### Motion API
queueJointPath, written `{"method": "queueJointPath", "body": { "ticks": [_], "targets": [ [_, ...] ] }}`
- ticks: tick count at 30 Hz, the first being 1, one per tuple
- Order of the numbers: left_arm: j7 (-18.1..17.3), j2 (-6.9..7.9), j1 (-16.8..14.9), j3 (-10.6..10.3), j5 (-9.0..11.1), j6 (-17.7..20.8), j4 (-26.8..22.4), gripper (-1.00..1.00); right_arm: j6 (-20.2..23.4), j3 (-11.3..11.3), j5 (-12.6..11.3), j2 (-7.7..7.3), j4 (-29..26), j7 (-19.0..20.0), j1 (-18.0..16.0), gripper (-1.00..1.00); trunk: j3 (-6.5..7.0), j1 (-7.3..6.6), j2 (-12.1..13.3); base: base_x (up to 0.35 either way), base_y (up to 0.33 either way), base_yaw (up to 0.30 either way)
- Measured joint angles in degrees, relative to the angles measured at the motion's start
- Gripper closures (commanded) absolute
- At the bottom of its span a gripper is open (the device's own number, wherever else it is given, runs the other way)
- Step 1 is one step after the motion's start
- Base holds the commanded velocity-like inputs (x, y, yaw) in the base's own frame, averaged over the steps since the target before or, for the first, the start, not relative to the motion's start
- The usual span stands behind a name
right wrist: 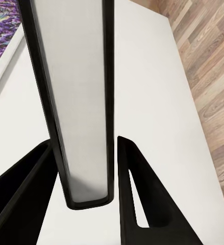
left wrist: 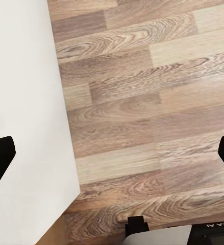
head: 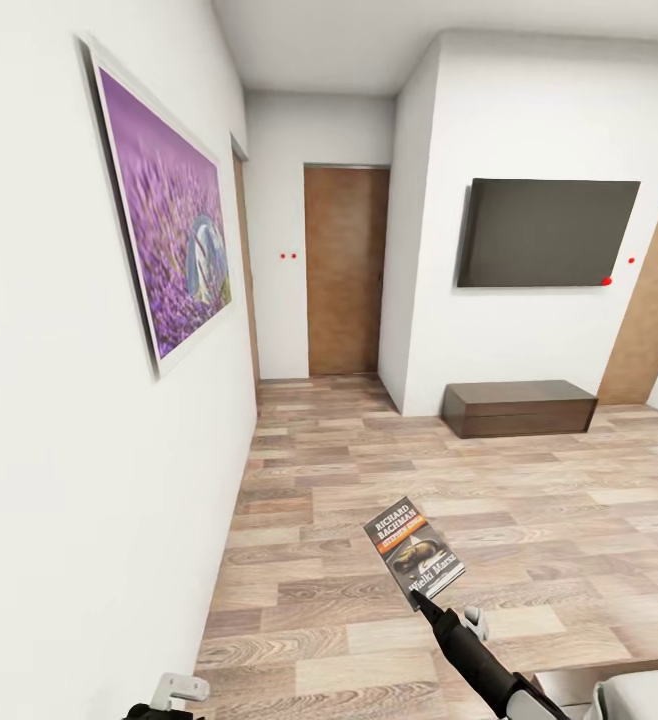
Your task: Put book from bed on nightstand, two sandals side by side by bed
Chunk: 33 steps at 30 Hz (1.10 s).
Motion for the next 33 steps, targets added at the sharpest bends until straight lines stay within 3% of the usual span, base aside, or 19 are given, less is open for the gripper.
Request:
{"method": "queueJointPath", "body": {
  "ticks": [22, 33],
  "targets": [
    [0.04, -0.02, 0.00, -0.30, 0.00, -0.19, 0.00, -1.00, 0.00, 0.03, 0.01, 0.01, 0.00, -0.08, 0.03, 1.00, 0.00, 0.00, 0.00, 0.028, 0.025, 0.000],
    [0.01, -0.03, 0.00, -0.61, 0.00, -0.44, 0.00, -1.00, 0.01, 0.05, 0.02, 0.00, 0.01, -0.08, 0.03, 1.00, 0.00, -0.01, 0.00, 0.154, 0.002, 0.000]
  ]
}}
